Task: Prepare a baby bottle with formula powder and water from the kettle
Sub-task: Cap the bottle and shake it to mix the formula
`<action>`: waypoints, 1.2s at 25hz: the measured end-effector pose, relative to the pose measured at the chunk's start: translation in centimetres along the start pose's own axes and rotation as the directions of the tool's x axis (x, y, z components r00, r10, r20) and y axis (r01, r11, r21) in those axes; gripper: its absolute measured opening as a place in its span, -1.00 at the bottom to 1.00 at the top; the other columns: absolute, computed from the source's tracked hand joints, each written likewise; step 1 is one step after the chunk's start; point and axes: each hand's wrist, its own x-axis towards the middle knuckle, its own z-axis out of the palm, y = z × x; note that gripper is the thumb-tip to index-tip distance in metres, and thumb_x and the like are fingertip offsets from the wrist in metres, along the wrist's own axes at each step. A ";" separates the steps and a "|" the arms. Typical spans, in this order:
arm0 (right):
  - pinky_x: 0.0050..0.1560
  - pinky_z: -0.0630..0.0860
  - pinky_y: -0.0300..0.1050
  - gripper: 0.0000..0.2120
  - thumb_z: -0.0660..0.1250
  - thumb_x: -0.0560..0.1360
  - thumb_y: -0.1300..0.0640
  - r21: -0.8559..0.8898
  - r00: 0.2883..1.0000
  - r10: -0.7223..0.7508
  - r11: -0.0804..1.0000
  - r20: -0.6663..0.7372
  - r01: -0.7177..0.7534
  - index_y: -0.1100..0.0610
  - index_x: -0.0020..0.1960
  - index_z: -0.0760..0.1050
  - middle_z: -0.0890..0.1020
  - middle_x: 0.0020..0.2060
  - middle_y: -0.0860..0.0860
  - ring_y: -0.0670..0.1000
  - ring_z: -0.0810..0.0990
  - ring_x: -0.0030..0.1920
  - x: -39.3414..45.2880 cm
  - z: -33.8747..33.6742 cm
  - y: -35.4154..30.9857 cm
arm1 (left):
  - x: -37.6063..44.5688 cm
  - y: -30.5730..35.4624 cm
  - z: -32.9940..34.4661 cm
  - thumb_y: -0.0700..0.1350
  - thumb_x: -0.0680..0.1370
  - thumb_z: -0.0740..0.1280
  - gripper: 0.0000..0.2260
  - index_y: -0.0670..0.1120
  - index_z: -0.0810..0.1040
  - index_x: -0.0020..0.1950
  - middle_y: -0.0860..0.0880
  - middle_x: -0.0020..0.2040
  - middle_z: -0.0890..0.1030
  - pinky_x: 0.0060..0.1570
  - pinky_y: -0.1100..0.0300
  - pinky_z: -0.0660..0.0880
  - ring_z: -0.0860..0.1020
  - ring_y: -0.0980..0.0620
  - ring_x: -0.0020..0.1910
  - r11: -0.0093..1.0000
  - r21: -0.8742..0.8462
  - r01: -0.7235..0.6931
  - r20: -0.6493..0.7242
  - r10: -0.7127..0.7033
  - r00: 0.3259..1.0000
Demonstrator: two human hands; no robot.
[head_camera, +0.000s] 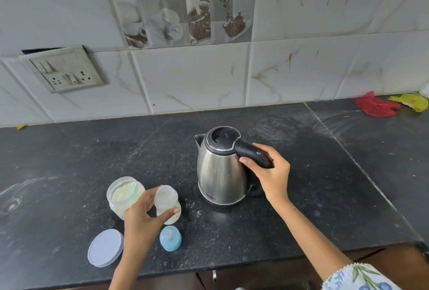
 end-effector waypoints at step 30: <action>0.04 0.59 -0.27 -0.55 0.50 0.43 0.14 -0.267 0.931 0.235 0.950 0.280 -0.159 -0.05 0.23 0.40 0.60 0.10 -0.07 -0.12 0.62 0.10 -16.2 12.2 2.4 | -4.6 -7.3 -4.0 -0.18 0.26 0.61 -0.51 0.06 0.57 0.13 0.16 0.05 0.66 0.02 0.38 0.48 0.59 0.21 0.09 0.973 -0.221 0.069 0.057 -0.058 0.997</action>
